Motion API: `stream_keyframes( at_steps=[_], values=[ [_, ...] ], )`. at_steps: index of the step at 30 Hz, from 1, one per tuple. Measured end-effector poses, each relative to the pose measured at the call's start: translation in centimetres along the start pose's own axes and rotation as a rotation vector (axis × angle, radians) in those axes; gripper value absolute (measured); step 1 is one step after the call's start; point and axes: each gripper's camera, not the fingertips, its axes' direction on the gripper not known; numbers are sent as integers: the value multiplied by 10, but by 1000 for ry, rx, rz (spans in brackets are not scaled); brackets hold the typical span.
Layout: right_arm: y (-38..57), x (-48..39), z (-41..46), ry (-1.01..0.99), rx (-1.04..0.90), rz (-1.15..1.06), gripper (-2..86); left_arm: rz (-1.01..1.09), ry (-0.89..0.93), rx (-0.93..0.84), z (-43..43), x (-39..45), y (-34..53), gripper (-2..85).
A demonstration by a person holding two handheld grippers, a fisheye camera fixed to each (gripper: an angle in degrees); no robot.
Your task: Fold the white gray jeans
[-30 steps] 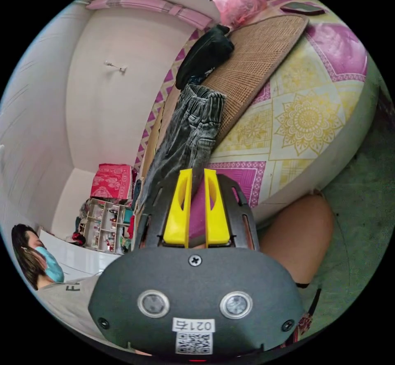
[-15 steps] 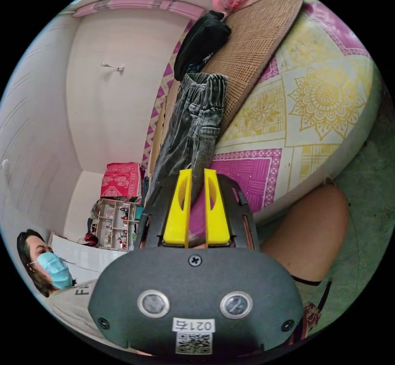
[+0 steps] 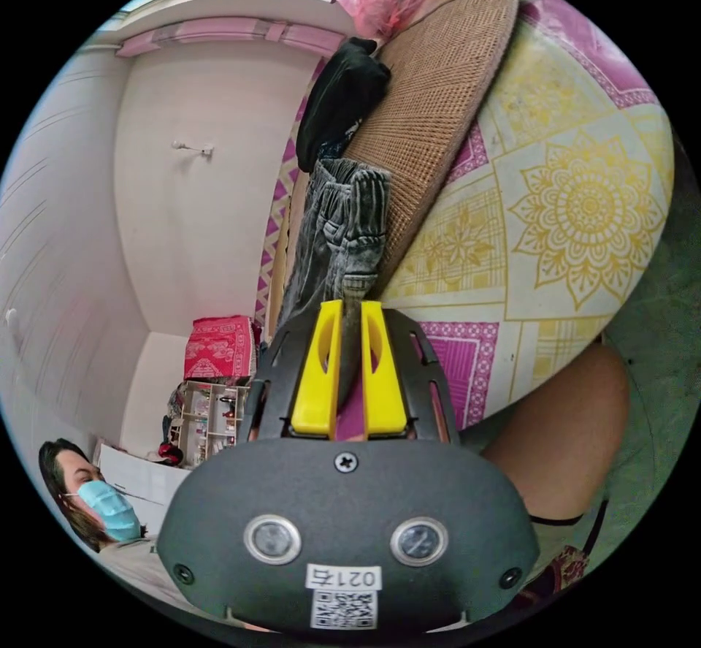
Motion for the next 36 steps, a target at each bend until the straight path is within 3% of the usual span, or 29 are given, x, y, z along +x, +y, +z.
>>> stream_keyframes(
  at_steps=[15,24,28,36],
  values=[
    [-21,27,14,-51,-34,-16,14,17,-2,-24,37,-32,16,-1],
    [-31,65,39,-77,-28,12,-2,7,-50,-76,93,-57,6,34],
    [-36,77,49,-80,-30,8,-5,-6,-15,-72,116,-75,7,-2],
    [-71,55,75,-97,-97,-89,-5,43,-15,-133,160,-36,-33,-10]
  ],
)
